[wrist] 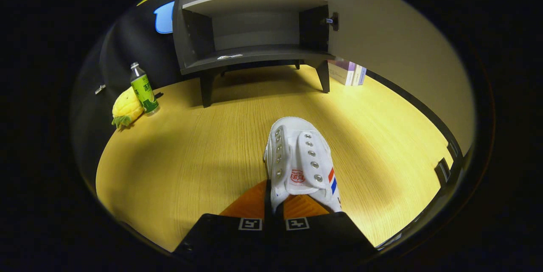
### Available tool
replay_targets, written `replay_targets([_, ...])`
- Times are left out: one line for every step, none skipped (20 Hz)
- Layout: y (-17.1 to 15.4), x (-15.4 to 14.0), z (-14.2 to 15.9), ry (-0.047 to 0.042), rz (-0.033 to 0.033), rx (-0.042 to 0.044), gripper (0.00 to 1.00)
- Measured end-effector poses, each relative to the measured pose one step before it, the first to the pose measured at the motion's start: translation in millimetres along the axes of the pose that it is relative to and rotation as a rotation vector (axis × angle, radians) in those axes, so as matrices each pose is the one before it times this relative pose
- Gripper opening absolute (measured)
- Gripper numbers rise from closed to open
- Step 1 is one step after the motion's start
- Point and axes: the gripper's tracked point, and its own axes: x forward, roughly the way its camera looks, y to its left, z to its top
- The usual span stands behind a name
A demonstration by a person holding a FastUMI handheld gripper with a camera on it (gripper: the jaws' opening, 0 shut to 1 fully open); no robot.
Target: Open the shoe cabinet door, grab the shoes and put them into the shoe cabinet, then close the shoe cabinet door.
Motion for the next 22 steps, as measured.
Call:
replay_targets([-0.60, -1.62, 0.90, 0.00195, -0.00452, -0.01172, 0.06])
replay_targets([-0.69, -1.44, 2.29, -0.00099, -0.00279, -0.00180, 0.05])
replay_targets([0.68, -1.86, 3.58, -0.00247, -0.00200, 0.00303, 0.05])
replay_targets([-0.64, -3.53, 5.57, -0.00159, -0.00133, 0.00113, 0.05])
replay_targets([-2.83, -4.93, 6.54, -0.00449, -0.00255, -0.00154, 0.05])
replay_targets([-1.79, -6.81, 8.42, -0.00793, -0.00254, 0.00238, 0.05])
replay_targets([-0.46, -5.86, 10.42, -0.00282, -0.00253, 0.00291, 0.06])
replay_targets([0.53, -5.73, 12.33, -0.00569, -0.00246, 0.00561, 0.05])
replay_targets([1.07, -6.20, 14.27, -0.01278, -0.00358, 0.00354, 0.05])
replay_targets([0.60, -8.68, 17.33, -0.01974, -0.00160, -0.00166, 0.06])
replay_targets([2.27, -9.00, 19.61, -0.02667, 0.00094, -0.00232, 0.05])
replay_targets([2.80, -7.79, 21.28, -0.03110, 0.00279, -0.00115, 0.05])
replay_targets([4.91, -4.61, 24.72, -0.03040, 0.00309, -0.00167, 0.05])
replay_targets([4.73, -3.70, 24.39, -0.03100, 0.00396, -0.00012, 0.05])
replay_targets([4.94, -2.93, 25.64, -0.03417, 0.00631, 0.00264, 0.06])
replay_targets([5.55, -1.53, 25.76, -0.02876, 0.00822, 0.00192, 0.05])
replay_targets([4.30, 1.22, 22.56, -0.02764, 0.00943, 0.00189, 0.05])
replay_targets([2.87, 2.88, 21.80, -0.02885, 0.00904, 0.00158, 0.05])
replay_targets([2.77, 5.63, 23.44, -0.02396, 0.00640, -0.00057, 0.05])
replay_targets([1.01, 6.20, 20.27, -0.02642, 0.00397, -0.00083, 0.06])
replay_targets([1.68, 6.60, 17.70, -0.01998, 0.00321, -0.00119, 0.05])
replay_targets([0.85, 9.34, 15.06, -0.01648, 0.00170, -0.00297, 0.05])
